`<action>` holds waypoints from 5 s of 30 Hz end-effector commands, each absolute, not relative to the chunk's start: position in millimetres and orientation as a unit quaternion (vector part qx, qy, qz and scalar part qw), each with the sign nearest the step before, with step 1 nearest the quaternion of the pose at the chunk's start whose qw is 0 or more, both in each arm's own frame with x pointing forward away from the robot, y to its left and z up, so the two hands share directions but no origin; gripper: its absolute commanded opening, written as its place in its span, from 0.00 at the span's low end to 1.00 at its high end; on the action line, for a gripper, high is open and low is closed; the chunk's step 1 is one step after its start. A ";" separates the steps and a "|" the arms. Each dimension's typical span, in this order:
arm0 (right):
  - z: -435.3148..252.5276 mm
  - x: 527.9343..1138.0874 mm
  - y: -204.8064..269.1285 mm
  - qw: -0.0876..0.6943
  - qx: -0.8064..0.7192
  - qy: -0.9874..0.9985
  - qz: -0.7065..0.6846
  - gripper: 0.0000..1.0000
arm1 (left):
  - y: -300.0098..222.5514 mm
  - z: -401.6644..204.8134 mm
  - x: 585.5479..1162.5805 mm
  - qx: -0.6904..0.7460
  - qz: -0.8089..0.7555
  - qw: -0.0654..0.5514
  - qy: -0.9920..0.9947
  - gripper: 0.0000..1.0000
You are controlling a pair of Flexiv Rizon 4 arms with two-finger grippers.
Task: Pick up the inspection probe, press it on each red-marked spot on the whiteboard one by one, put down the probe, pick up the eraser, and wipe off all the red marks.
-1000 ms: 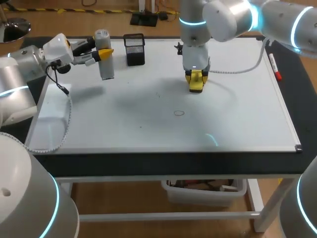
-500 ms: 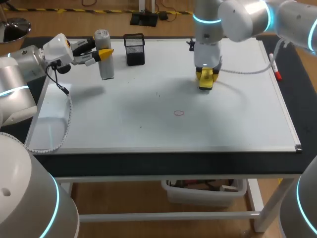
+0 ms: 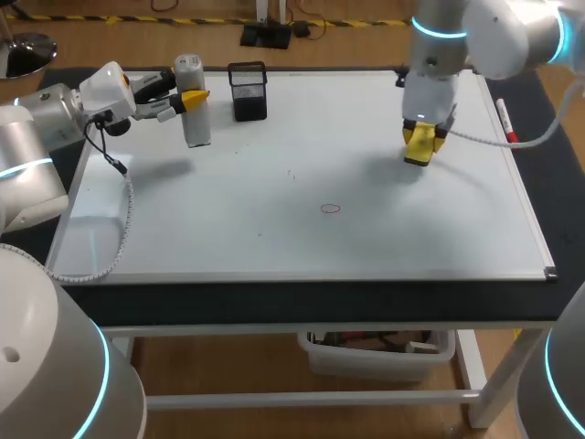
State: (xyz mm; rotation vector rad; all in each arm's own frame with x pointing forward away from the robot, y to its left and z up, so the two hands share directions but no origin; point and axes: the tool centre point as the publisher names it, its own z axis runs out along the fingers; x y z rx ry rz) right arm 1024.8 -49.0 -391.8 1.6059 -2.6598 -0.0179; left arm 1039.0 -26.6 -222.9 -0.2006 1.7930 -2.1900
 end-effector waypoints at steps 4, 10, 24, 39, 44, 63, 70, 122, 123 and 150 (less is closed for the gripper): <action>-388.8 1012.9 -73.3 -0.005 0.508 -0.861 -0.025 0.00 | -26.7 -223.2 1039.2 -0.069 -0.764 0.153 0.623 0.00; -386.8 1010.3 -79.7 -0.008 0.501 -0.865 -0.032 0.00 | -26.7 -223.2 1039.2 -0.069 -0.764 0.153 0.623 0.00; -386.8 1010.3 -79.7 -0.008 0.501 -0.865 -0.032 0.00 | -26.7 -223.2 1039.2 -0.069 -0.764 0.153 0.623 0.00; -386.8 1010.3 -79.7 -0.008 0.501 -0.865 -0.032 0.00 | -115.3 -220.1 929.4 0.054 -0.807 0.057 0.586 0.00; -386.8 1010.3 -79.7 -0.008 0.501 -0.865 -0.032 0.00 | -142.8 -219.3 902.2 0.078 -0.808 0.027 0.584 0.00; -386.8 1010.3 -79.7 -0.008 0.501 -0.865 -0.032 0.00 | -242.0 -241.9 852.5 0.129 -0.799 -0.039 0.586 0.00; -386.8 1010.3 -79.7 -0.008 0.501 -0.865 -0.032 0.00 | -263.8 -249.7 854.3 0.131 -0.802 -0.044 0.582 0.00; -386.8 1010.3 -79.7 -0.008 0.501 -0.865 -0.032 0.00 | -279.0 -286.8 901.5 0.092 -0.768 -0.025 0.634 0.00; -386.8 1010.3 -79.7 -0.008 0.501 -0.865 -0.032 0.00 | -279.0 -287.0 901.0 0.093 -0.767 -0.025 0.635 0.00; -386.8 1010.3 -79.7 -0.008 0.501 -0.865 -0.032 0.00 | -277.1 -277.0 899.9 0.078 -0.764 -0.027 0.640 0.00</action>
